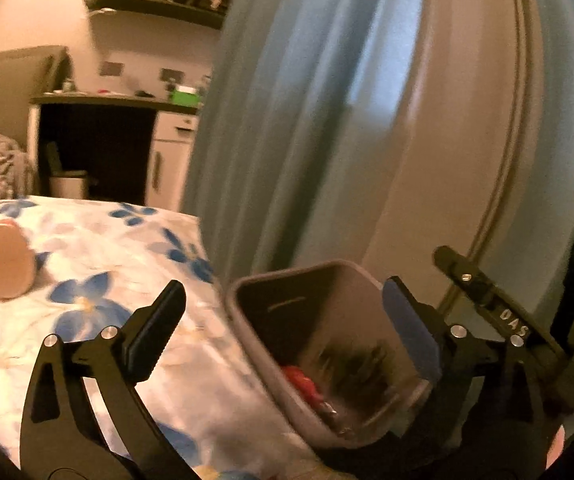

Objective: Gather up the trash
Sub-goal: 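Open both tools to drop the black bags into the bin, then move both tools back over the remaining trash on the bed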

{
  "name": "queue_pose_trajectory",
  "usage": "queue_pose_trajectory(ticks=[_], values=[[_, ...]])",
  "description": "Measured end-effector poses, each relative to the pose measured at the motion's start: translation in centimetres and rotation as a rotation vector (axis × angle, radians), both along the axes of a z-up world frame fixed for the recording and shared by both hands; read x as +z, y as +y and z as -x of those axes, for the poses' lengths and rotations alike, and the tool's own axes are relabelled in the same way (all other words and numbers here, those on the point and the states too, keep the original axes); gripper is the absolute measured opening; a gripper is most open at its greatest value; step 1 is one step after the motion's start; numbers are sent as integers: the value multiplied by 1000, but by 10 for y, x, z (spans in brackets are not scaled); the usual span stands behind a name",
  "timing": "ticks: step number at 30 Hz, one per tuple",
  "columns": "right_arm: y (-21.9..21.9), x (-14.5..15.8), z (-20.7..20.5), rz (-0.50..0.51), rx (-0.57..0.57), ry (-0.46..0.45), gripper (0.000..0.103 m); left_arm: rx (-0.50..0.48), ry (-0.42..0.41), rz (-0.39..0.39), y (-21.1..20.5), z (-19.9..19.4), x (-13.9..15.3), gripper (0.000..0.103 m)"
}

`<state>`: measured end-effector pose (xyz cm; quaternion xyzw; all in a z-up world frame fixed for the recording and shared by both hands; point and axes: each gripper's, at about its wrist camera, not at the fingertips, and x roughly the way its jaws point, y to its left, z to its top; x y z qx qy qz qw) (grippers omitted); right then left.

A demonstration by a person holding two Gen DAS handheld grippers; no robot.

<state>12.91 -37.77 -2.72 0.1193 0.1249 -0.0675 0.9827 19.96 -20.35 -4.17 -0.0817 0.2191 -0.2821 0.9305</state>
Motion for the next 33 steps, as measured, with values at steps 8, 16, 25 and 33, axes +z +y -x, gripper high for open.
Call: queue_pose_trajectory(ticks=[8,16,25,33], values=[[24,7,24,47,-10,-54,81,166,-50,-85,32,24,3,97],[54,8,38,63,28,-66,86,263,-85,-113,70,49,7,97],[91,6,42,30,139,-45,86,416,-114,-163,140,80,6,97],[137,8,43,33,236,-25,86,616,-50,-189,241,109,-8,97]])
